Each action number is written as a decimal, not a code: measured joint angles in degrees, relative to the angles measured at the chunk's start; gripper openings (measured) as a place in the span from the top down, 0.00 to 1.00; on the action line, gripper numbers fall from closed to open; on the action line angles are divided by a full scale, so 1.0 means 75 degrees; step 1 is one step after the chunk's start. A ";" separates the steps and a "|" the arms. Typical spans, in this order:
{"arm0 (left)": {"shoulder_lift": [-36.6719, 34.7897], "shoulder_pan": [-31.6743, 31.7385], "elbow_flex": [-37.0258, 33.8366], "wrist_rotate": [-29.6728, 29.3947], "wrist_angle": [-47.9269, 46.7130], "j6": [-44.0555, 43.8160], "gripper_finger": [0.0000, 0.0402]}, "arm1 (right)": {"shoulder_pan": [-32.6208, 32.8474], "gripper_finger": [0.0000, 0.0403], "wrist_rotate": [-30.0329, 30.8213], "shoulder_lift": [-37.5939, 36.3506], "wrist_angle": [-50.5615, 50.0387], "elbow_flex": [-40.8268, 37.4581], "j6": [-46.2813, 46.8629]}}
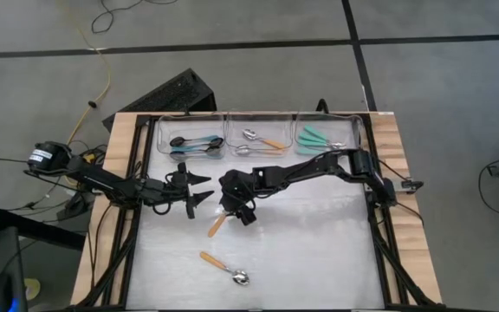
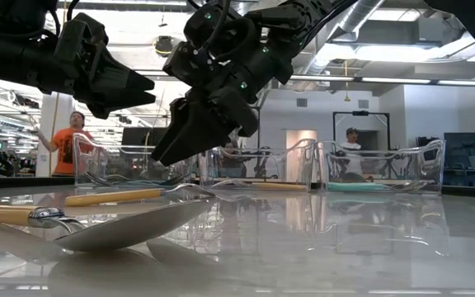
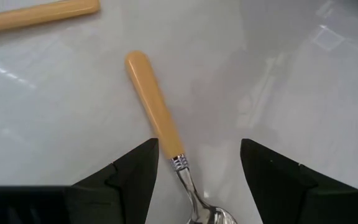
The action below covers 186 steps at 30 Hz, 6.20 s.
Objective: Sort silverware by color (type)
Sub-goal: Put the top yellow spoon into the top center transparent bin
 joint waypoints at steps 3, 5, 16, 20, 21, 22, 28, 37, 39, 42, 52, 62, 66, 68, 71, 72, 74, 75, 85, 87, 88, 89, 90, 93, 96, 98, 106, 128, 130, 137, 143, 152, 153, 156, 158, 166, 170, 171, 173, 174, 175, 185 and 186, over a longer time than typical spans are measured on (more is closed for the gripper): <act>0.0000 0.0001 0.0000 -0.0003 0.0000 0.0000 0.46 | 0.0000 0.37 -0.0042 0.0000 -0.0006 0.0000 -0.0011; 0.0000 0.0000 0.0000 -0.0003 0.0000 0.0000 0.46 | 0.0000 0.37 -0.0143 0.0000 -0.0011 0.0000 -0.0009; 0.0000 0.0002 0.0000 -0.0001 0.0000 0.0003 0.46 | -0.0036 0.37 -0.0205 0.0000 0.0001 0.0000 0.0049; 0.0000 0.0000 0.0000 0.0000 0.0000 0.0003 0.46 | -0.0049 0.37 -0.0264 0.0000 0.0108 0.0000 0.0124; 0.0000 0.0000 0.0000 0.0000 0.0000 0.0003 0.46 | -0.0062 0.37 -0.0324 0.0000 0.0148 0.0000 0.0182; 0.0000 0.0000 0.0000 0.0000 0.0000 0.0003 0.46 | -0.0083 0.37 -0.0374 0.0000 0.0168 0.0000 0.0231; 0.0000 0.0001 0.0000 0.0000 0.0000 0.0003 0.46 | -0.0082 0.37 -0.0393 0.0000 0.0172 0.0000 0.0214; 0.0000 0.0000 0.0000 0.0000 0.0000 0.0003 0.46 | -0.0079 0.37 -0.0352 0.0000 0.0188 -0.0003 0.0196; 0.0000 0.0001 0.0000 0.0000 0.0000 0.0003 0.46 | -0.0079 0.37 -0.0349 0.0000 0.0201 -0.0003 0.0189; 0.0000 0.0000 0.0000 0.0000 0.0000 0.0004 0.46 | -0.0104 0.37 -0.0345 0.0003 0.0192 -0.0003 0.0190; -0.0003 0.0002 0.0000 0.0003 -0.0032 0.0004 0.46 | -0.0006 0.37 -0.0314 0.0521 0.0251 -0.0017 0.0080; -0.0003 0.0000 0.0000 0.0003 -0.0029 0.0044 0.46 | -0.0120 0.37 -0.0326 0.0601 0.0299 0.0005 0.0071; -0.0003 0.0000 0.0000 0.0003 -0.0030 0.0041 0.46 | -0.0211 0.37 -0.0407 0.0748 0.0260 0.0003 0.0240; -0.0003 0.0000 0.0000 0.0002 -0.0034 0.0042 0.46 | -0.0247 0.37 -0.0407 0.0740 0.0199 0.0005 0.0248; -0.0003 0.0000 0.0000 0.0003 -0.0032 0.0041 0.46 | -0.0261 0.37 -0.0403 0.0740 0.0198 0.0006 0.0251; -0.0003 0.0000 0.0000 0.0003 -0.0029 0.0041 0.46 | -0.0277 0.37 -0.0400 0.0740 0.0198 0.0006 0.0251; -0.0003 0.0003 0.0000 0.0001 -0.0030 0.0041 0.46 | -0.0313 0.40 -0.0405 0.0740 0.0176 0.0006 0.0339; -0.0003 0.0002 0.0000 0.0003 -0.0032 0.0041 0.46 | -0.0331 0.42 -0.0409 0.0740 0.0152 0.0006 0.0427; -0.0003 0.0003 0.0000 0.0000 -0.0029 0.0041 0.46 | -0.0344 0.75 -0.0344 0.0740 -0.0093 0.0006 0.0470; -0.0003 0.0003 0.0000 0.0000 -0.0029 0.0038 0.46 | -0.0344 0.82 -0.0332 0.0740 -0.0082 0.0006 0.0518; -0.0003 0.0001 0.0000 0.0000 -0.0030 0.0038 0.46 | -0.0344 0.84 -0.0332 0.0740 -0.0060 0.0006 0.0596; -0.0003 0.0001 0.0000 0.0000 -0.0029 0.0038 0.46 | -0.0340 0.86 -0.0331 0.0740 -0.0030 0.0006 0.0679; -0.0003 0.0003 0.0000 0.0000 -0.0029 0.0038 0.46 | -0.0337 0.86 -0.0331 0.0740 -0.0011 0.0006 0.0767; -0.0003 0.0003 0.0000 0.0000 -0.0029 0.0038 0.46 | -0.0324 0.86 -0.0329 0.0740 0.0050 0.0006 0.0993; -0.0003 0.0001 0.0000 0.0000 -0.0029 0.0038 0.46 | -0.0321 0.86 -0.0329 0.0740 0.0145 0.0006 0.1219; -0.0003 0.0003 0.0000 0.0000 -0.0029 0.0038 0.46 | -0.0320 0.84 -0.0332 0.0740 0.0169 0.0006 0.1304; -0.0003 0.0003 0.0000 0.0000 -0.0029 0.0035 0.46 | -0.0247 0.84 -0.0325 0.0740 0.0189 0.0003 0.1325; -0.0003 0.0002 0.0000 -0.0039 -0.0022 0.0052 0.46 | -0.0374 0.84 -0.0303 -0.0223 -0.0703 -0.0015 0.1184; -0.0003 0.0002 0.0000 -0.0038 -0.0018 0.0055 0.46 | -0.0478 0.84 -0.0213 -0.0354 -0.1037 -0.0015 0.1135; -0.0003 0.0001 0.0000 -0.0038 -0.0026 0.0090 0.46 | -0.0945 0.84 0.0272 -0.0501 -0.2144 -0.0006 0.1017; -0.0003 0.0003 0.0000 -0.0035 -0.0032 0.0090 0.46 | -0.1131 0.84 0.0274 -0.0510 -0.2698 -0.0006 0.1052; -0.0003 0.0003 0.0000 -0.0035 -0.0032 0.0090 0.46 | -0.1131 0.84 0.0590 -0.0805 -0.3862 -0.0005 0.0788; -0.0003 0.0003 0.0000 -0.0033 -0.0045 0.0090 0.46 | -0.1142 0.84 0.0642 -0.0922 -0.3979 -0.0003 0.0744; -0.0003 0.0003 0.0000 -0.0036 -0.0068 0.0090 0.46 | -0.1148 0.84 0.0668 -0.1257 -0.4222 -0.0009 0.0665; -0.0003 0.0003 0.0000 -0.0044 -0.0089 0.0093 0.46 | -0.1151 0.84 0.0679 -0.1575 -0.4292 -0.0009 0.0665; -0.0003 0.0003 0.0000 -0.0095 -0.0097 0.0111 0.46 | -0.1242 0.84 0.0687 -0.2976 -0.3838 -0.0571 0.0772; 0.0000 0.0003 0.0000 -0.0080 -0.0047 0.0205 0.46 | -0.1465 0.84 0.0706 -0.3866 -0.3126 -0.1541 0.1283; 0.0000 0.0002 0.0000 -0.0116 -0.0036 0.0210 0.46 | -0.1510 0.84 0.0706 -0.4091 -0.2936 -0.1839 0.1436; 0.0000 0.0003 0.0000 -0.0190 -0.0035 0.0222 0.46 | -0.1568 0.84 0.0751 -0.4528 -0.2205 -0.2470 0.1671; 0.0000 0.0003 0.0000 -0.0200 -0.0029 0.0227 0.46 | -0.1584 0.84 0.0750 -0.4720 -0.1762 -0.2803 0.1749; 0.0000 0.0003 0.0000 -0.0219 -0.0029 0.0243 0.46 | -0.1588 0.84 0.0747 -0.4879 -0.1230 -0.3105 0.1829; 0.0000 0.0003 -0.0001 -0.0208 -0.0095 0.0198 0.46 | -0.2038 0.84 0.1675 -0.4692 0.3021 -0.4362 0.1641; 0.0000 0.0003 -0.0001 -0.0207 -0.0092 0.0195 0.46 | -0.2135 0.84 0.1682 -0.4557 0.3283 -0.4380 0.1641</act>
